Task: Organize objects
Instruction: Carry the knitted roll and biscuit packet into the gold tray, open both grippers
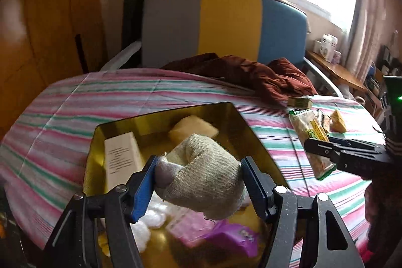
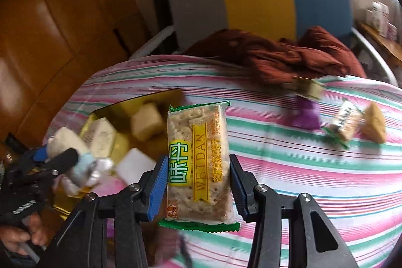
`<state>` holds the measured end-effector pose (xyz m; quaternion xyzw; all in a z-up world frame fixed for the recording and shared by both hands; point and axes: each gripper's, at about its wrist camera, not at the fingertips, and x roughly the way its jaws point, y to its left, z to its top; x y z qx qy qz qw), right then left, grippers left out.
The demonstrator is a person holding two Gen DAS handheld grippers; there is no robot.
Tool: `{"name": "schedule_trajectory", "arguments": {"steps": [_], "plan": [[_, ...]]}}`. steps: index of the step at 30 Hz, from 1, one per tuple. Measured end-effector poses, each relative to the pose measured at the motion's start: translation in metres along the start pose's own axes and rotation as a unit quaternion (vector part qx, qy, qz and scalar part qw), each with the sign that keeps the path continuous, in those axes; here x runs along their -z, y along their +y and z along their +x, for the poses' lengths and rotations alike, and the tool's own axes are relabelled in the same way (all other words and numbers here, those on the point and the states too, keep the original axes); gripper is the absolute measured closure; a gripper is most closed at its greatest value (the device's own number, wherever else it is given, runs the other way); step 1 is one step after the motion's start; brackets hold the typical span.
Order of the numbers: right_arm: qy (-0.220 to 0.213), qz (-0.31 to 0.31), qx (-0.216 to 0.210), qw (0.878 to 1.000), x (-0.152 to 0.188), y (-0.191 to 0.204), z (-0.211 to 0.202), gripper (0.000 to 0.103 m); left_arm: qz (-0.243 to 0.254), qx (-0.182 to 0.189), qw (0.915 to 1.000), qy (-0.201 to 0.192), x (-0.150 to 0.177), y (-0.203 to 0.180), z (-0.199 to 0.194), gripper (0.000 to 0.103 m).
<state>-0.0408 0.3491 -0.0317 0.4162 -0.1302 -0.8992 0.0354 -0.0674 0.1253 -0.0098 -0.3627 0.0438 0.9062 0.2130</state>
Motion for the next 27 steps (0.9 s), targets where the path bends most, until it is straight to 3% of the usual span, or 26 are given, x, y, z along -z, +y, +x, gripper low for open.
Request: {"name": "schedule_trajectory", "arguments": {"steps": [7,9,11,16,24,27], "plan": [[0.002,-0.01,-0.013,1.0,-0.023,0.048,0.019,0.055,-0.047,-0.002,0.9989,0.002,-0.008,0.043,0.004,0.037],[-0.009,-0.006,-0.008,1.0,-0.031,0.054,0.024,0.046,-0.046,-0.004,0.9989,-0.001,-0.012,0.047,0.007,0.036],[-0.012,-0.001,-0.005,1.0,-0.035,0.06,0.028,0.016,-0.044,-0.006,0.999,-0.001,-0.017,0.05,0.014,0.031],[-0.004,-0.014,0.002,1.0,-0.025,0.064,0.03,0.016,-0.059,-0.014,0.9982,0.006,-0.018,0.057,0.016,0.017],[0.007,-0.026,0.031,0.999,0.003,0.065,0.028,0.016,-0.062,-0.037,0.9974,-0.006,-0.009,0.058,0.005,0.014],[0.003,-0.032,0.042,0.999,0.009,0.067,0.025,0.016,-0.06,-0.042,0.9972,-0.014,-0.007,0.057,-0.002,0.007]]}}
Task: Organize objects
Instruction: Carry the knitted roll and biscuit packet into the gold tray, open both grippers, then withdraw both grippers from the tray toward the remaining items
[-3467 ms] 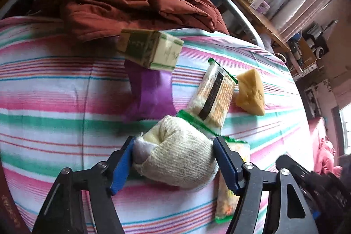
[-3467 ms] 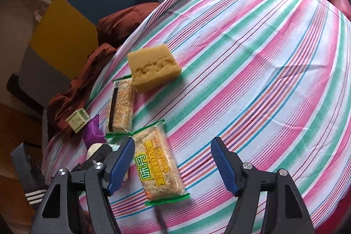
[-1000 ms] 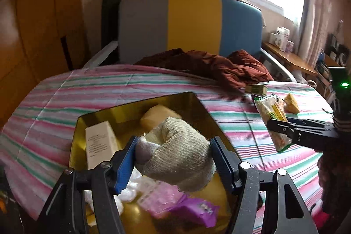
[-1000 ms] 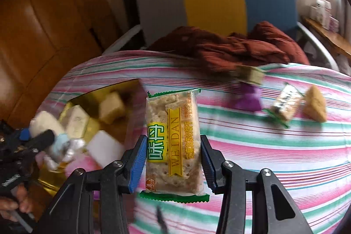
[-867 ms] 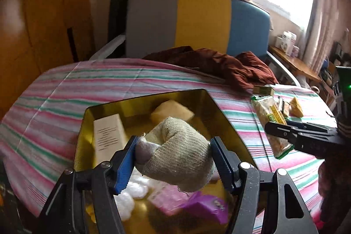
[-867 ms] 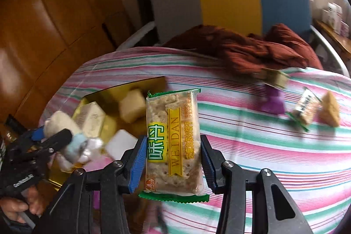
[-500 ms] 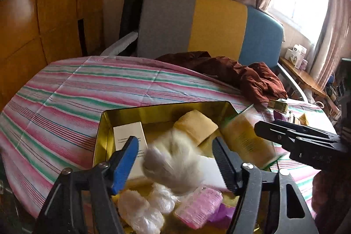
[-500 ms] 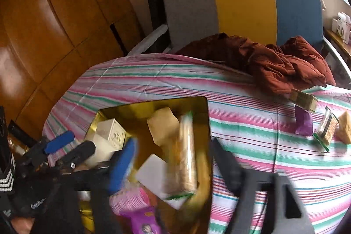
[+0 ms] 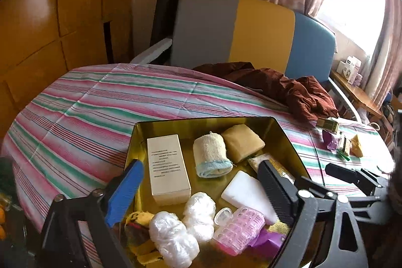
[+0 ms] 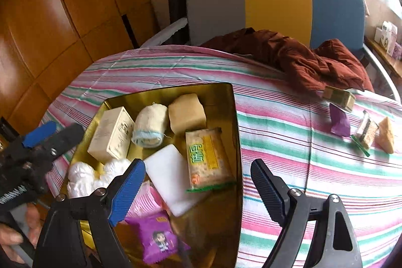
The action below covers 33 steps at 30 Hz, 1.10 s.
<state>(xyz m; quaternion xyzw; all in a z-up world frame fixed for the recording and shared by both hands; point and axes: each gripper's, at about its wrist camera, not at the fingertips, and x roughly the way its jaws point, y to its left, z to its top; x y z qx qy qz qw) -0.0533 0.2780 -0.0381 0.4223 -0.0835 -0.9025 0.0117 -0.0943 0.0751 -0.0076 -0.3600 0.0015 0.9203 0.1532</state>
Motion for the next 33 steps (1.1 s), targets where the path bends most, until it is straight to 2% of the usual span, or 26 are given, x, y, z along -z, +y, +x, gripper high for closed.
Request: {"name": "schedule_trajectory", "arguments": {"steps": [7,15,33], "plan": [[-0.01,-0.012,0.02,1.0,0.01,0.005,-0.009,0.016,0.01,-0.005,0.9998,-0.017,0.007,-0.002,-0.017,0.003],[-0.022,-0.016,0.036,0.999,0.015,0.005,-0.02,0.015,0.022,0.004,0.9997,-0.011,0.018,-0.008,-0.024,0.003],[-0.031,0.016,0.074,0.997,0.02,-0.039,-0.035,0.015,0.049,0.015,0.9987,-0.005,0.026,-0.027,-0.028,0.003]]}}
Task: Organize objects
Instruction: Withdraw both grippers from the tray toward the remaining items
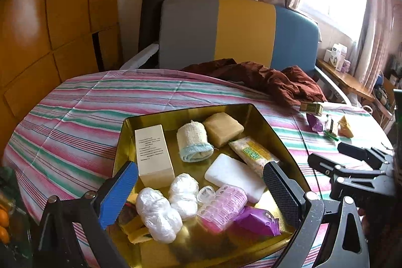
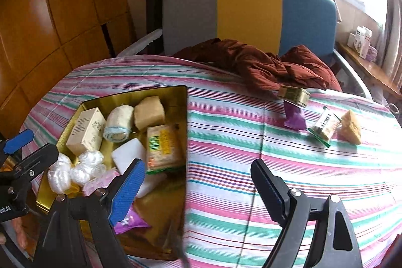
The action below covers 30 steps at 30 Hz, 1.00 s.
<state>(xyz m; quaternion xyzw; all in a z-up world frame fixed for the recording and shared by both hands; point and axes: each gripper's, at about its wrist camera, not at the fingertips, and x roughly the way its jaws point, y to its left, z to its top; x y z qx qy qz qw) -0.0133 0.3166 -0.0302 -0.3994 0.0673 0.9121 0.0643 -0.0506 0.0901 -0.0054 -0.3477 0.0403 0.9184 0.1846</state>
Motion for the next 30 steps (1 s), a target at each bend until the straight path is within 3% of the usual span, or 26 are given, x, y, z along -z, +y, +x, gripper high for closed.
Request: {"name": "schedule_trajectory", "arguments": {"steps": [18,30], "plan": [[0.005,0.024,0.047,0.999,-0.009,-0.056,0.003,0.016,0.05,0.023,0.9982,0.023,0.01,-0.035,0.011,0.003],[0.002,0.046,0.101,0.994,-0.031,-0.125,0.014,0.015,0.072,0.032,0.9966,0.024,0.007,-0.054,0.013,0.003]]}}
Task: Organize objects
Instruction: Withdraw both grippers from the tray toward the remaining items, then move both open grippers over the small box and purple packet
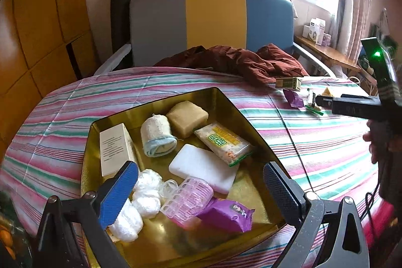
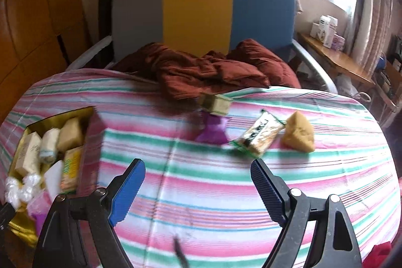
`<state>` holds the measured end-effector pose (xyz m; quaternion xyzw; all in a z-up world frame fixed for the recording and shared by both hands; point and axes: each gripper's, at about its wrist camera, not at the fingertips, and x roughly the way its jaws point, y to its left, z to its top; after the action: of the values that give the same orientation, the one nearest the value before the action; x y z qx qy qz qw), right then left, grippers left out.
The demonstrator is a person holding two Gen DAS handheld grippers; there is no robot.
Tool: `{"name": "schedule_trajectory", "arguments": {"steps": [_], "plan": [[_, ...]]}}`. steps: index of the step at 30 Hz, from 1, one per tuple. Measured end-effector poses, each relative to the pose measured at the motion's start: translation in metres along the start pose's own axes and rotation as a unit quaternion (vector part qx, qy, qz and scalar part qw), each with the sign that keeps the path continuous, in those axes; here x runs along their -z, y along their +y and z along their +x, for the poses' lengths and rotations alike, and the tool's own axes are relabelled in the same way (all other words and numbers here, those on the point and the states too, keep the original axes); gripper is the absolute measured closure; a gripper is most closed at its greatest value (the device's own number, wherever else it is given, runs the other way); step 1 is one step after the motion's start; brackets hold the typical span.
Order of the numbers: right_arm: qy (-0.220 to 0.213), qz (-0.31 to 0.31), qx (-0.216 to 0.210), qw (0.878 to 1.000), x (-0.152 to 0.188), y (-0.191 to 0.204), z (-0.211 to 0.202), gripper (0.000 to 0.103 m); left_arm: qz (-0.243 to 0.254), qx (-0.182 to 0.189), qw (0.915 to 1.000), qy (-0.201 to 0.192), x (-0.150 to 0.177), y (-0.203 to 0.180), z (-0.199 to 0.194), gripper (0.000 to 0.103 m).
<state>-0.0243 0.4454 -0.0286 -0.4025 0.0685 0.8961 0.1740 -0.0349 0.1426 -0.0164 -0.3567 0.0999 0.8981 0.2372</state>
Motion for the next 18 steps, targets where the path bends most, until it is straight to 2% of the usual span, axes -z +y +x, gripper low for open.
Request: {"name": "schedule_trajectory", "arguments": {"steps": [4,8,12,18], "plan": [[0.002,0.019,0.017,1.0,-0.004,-0.023,0.013,0.015,0.006,0.001,1.0,0.003,-0.003,-0.006,0.003,0.003],[0.018,0.064,0.028,0.997,0.001,-0.049,0.028,0.015,0.014,0.005,0.9999,0.009,-0.005,-0.013,0.008,0.003],[0.049,0.133,0.05,0.989,0.008,-0.079,0.037,0.015,0.023,0.011,0.9996,0.013,-0.01,-0.023,0.014,0.003],[0.075,0.216,0.039,0.973,0.017,-0.112,0.041,0.015,0.03,0.031,0.9989,0.016,-0.021,-0.04,0.022,0.003]]}}
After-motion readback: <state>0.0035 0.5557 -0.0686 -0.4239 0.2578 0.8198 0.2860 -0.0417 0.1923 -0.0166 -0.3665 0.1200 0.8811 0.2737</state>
